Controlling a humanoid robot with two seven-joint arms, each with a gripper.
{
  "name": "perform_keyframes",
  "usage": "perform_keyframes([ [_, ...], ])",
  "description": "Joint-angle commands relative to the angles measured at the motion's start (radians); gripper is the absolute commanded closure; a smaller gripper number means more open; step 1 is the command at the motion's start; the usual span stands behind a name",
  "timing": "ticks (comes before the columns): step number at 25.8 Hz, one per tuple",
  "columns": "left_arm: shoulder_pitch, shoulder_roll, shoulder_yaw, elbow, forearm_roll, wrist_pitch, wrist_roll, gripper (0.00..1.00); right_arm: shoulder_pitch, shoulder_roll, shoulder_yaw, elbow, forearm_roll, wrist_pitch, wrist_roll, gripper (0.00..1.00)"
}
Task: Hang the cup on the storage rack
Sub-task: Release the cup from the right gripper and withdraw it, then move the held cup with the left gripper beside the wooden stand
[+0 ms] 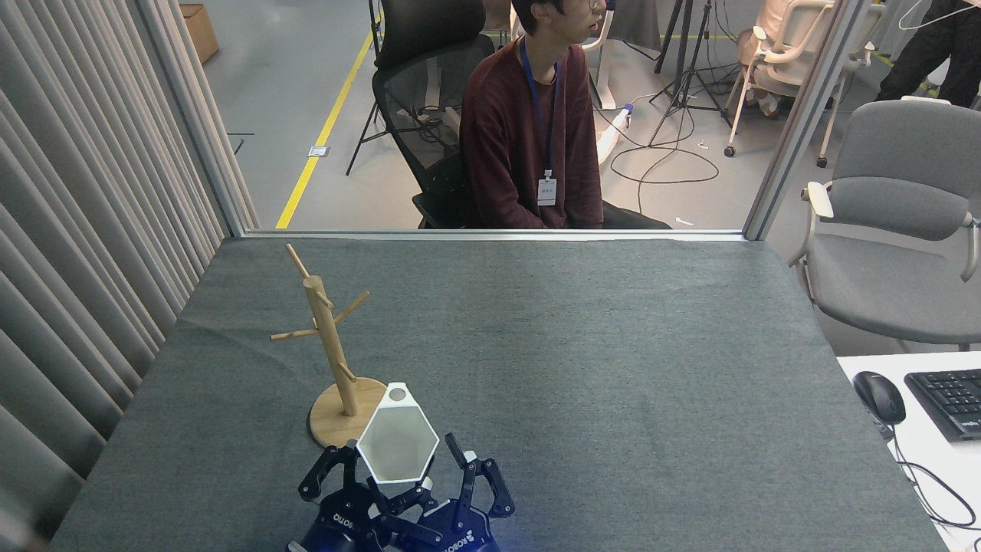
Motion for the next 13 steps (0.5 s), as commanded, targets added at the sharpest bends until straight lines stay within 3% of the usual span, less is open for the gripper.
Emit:
perform_keyframes([
  [1, -0.002, 0.0, 0.0, 0.006, 0.0, -0.004, -0.003, 0.29, 0.012, 0.001, 0.0, -0.063, 0.0, -0.003, -0.051, 0.04],
  [6, -0.005, 0.0, 0.0, 0.006, 0.0, -0.004, -0.003, 0.29, 0.042, 0.0, -0.018, -0.161, -0.013, -0.012, -0.07, 0.03],
  [10, -0.005, -0.001, 0.0, 0.007, 0.0, -0.004, -0.003, 0.29, 0.041, 0.0, -0.083, -0.186, -0.164, 0.0, -0.067, 0.02],
  [13, -0.005, -0.001, 0.0, 0.007, 0.0, 0.0, -0.003, 0.29, 0.042, 0.001, -0.25, -0.184, -0.224, 0.019, -0.059, 0.02],
])
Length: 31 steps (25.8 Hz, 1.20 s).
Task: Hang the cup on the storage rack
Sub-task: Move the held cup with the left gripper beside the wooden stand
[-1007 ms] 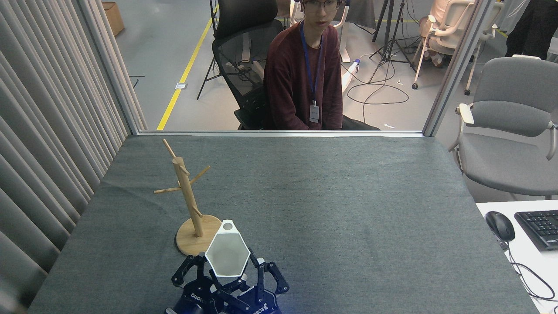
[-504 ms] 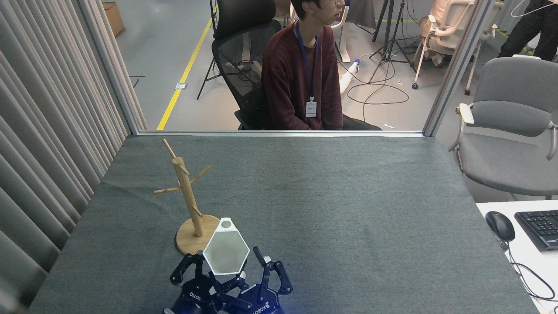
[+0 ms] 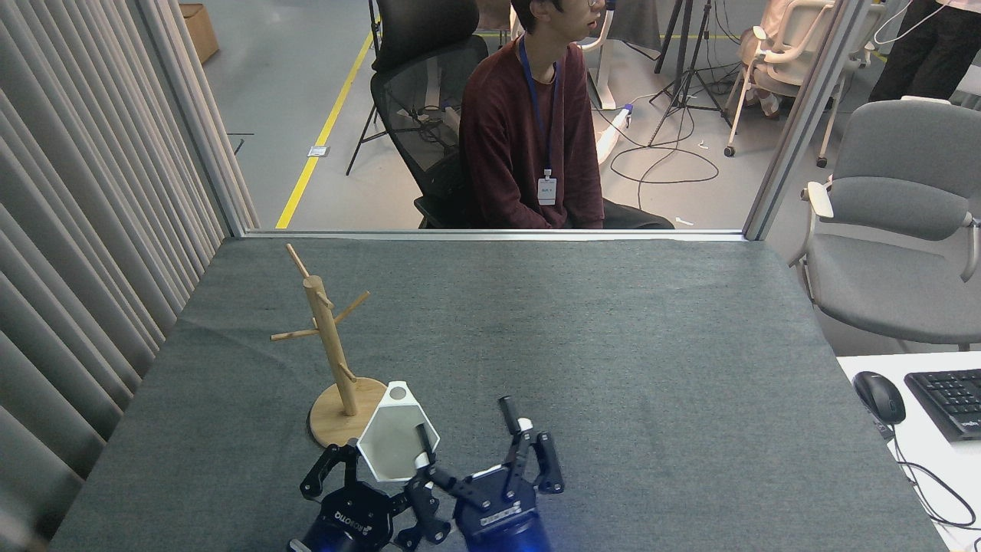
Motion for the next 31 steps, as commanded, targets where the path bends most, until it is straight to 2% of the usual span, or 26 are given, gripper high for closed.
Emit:
perform_keyframes([
  [1, 0.0, -0.002, 0.0, 0.0, 0.0, 0.005, 0.0, 0.29, 0.002, 0.001, -0.201, 0.004, -0.084, 0.027, 0.014, 0.02],
  [5, 0.0, -0.002, 0.012, 0.0, 0.003, 0.015, 0.002, 0.29, 0.037, -0.016, -0.375, 0.045, -0.156, 0.021, 0.055, 0.02],
  [8, 0.0, 0.001, 0.014, 0.003, 0.005, 0.075, 0.003, 0.29, 0.094, -0.068, -0.398, 0.058, -0.164, -0.004, 0.072, 0.02],
  [10, 0.0, 0.006, 0.014, 0.005, 0.006, 0.097, 0.003, 0.29, 0.11, -0.117, -0.398, 0.058, -0.164, -0.045, 0.081, 0.02],
  [12, 0.0, 0.007, 0.018, 0.003, 0.008, 0.112, 0.002, 0.29, 0.117, -0.139, -0.405, 0.058, -0.165, -0.059, 0.083, 0.02],
  [17, 0.0, 0.001, 0.095, 0.017, 0.006, 0.161, 0.003, 0.28, 0.123, -0.151, -0.407, 0.059, -0.162, -0.053, 0.084, 0.02],
  [23, -0.009, 0.015, 0.135, 0.037, -0.006, 0.436, 0.026, 0.29, 0.112, -0.154, -0.407, 0.058, -0.16, -0.053, 0.083, 0.02],
  [25, -0.052, 0.029, 0.137, 0.072, -0.012, 0.491, 0.034, 0.3, 0.107, -0.153, -0.407, 0.059, -0.159, -0.051, 0.084, 0.02],
  [27, -0.1, 0.055, 0.137, 0.123, -0.045, 0.525, 0.034, 0.3, 0.104, -0.151, -0.405, 0.058, -0.157, -0.051, 0.084, 0.02],
  [31, -0.17, 0.061, 0.138, 0.215, -0.146, 0.537, 0.036, 0.3, 0.101, -0.151, -0.405, 0.059, -0.157, -0.051, 0.086, 0.02],
])
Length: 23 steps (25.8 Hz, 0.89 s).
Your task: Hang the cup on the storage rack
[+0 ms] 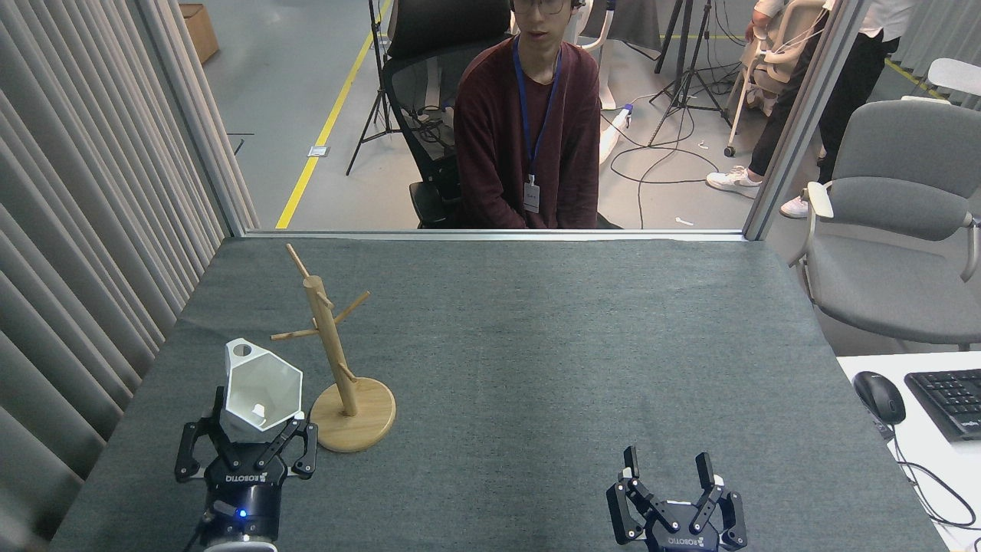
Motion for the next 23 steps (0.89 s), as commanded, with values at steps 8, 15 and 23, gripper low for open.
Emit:
perform_keyframes([
  [8, -0.127, 0.007, 0.001, 0.197, -0.15, 0.022, 0.004, 0.3, -0.017, 0.002, 0.0, 0.002, 0.001, 0.005, 0.001, 0.02],
  [15, -0.166, 0.009, -0.002, 0.239, -0.175, 0.022, 0.007, 0.29, -0.018, 0.005, -0.001, 0.011, 0.001, 0.005, 0.001, 0.02],
  [23, -0.181, -0.004, -0.011, 0.263, -0.199, 0.022, 0.033, 0.17, -0.017, 0.0, -0.001, 0.028, -0.006, 0.005, 0.0, 0.02],
])
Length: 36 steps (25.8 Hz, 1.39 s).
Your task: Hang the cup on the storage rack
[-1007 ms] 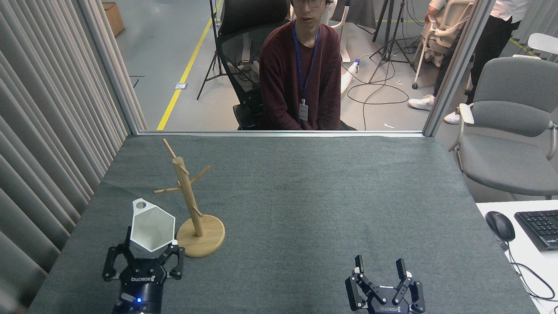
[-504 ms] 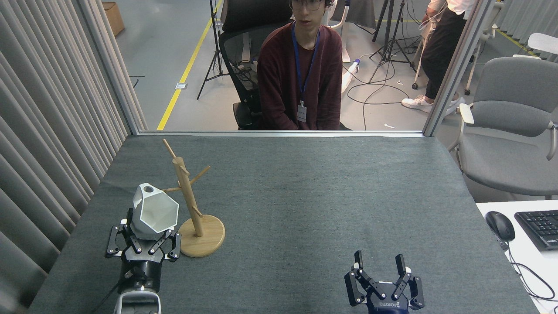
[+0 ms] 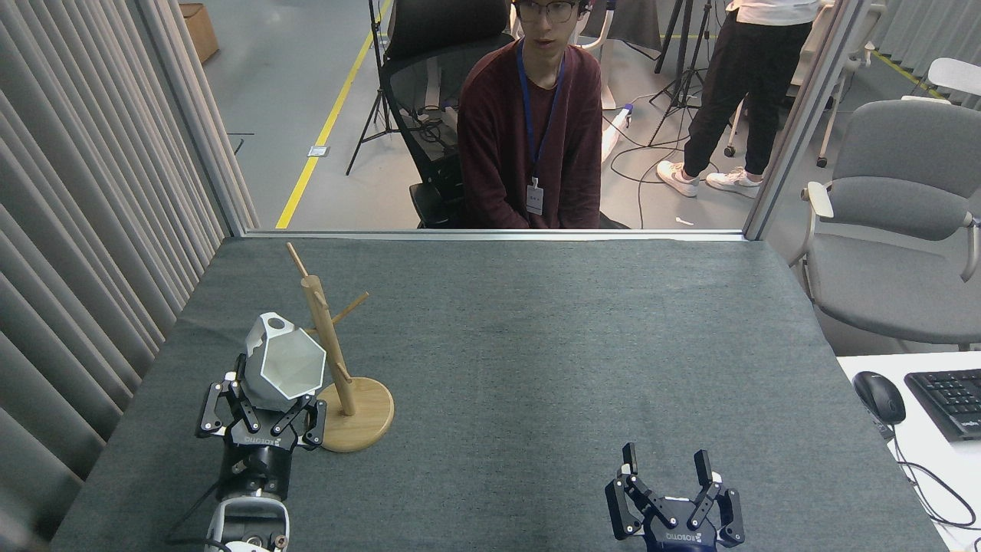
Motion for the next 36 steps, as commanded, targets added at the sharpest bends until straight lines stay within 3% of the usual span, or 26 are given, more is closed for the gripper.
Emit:
perform_keyframes([
  [1, -0.006, -0.004, -0.009, 0.004, -0.002, -0.002, 0.005, 0.12, 0.001, -0.003, 0.0, 0.007, -0.004, -0.001, -0.006, 0.02],
  [4, -0.008, -0.004, -0.02, 0.004, -0.002, -0.008, 0.02, 0.01, 0.001, 0.0, 0.0, 0.021, -0.004, -0.001, -0.006, 0.02],
  [36, 0.043, -0.004, -0.035, -0.011, -0.001, -0.008, 0.032, 0.01, -0.013, 0.008, -0.002, 0.026, -0.004, 0.001, -0.01, 0.02],
])
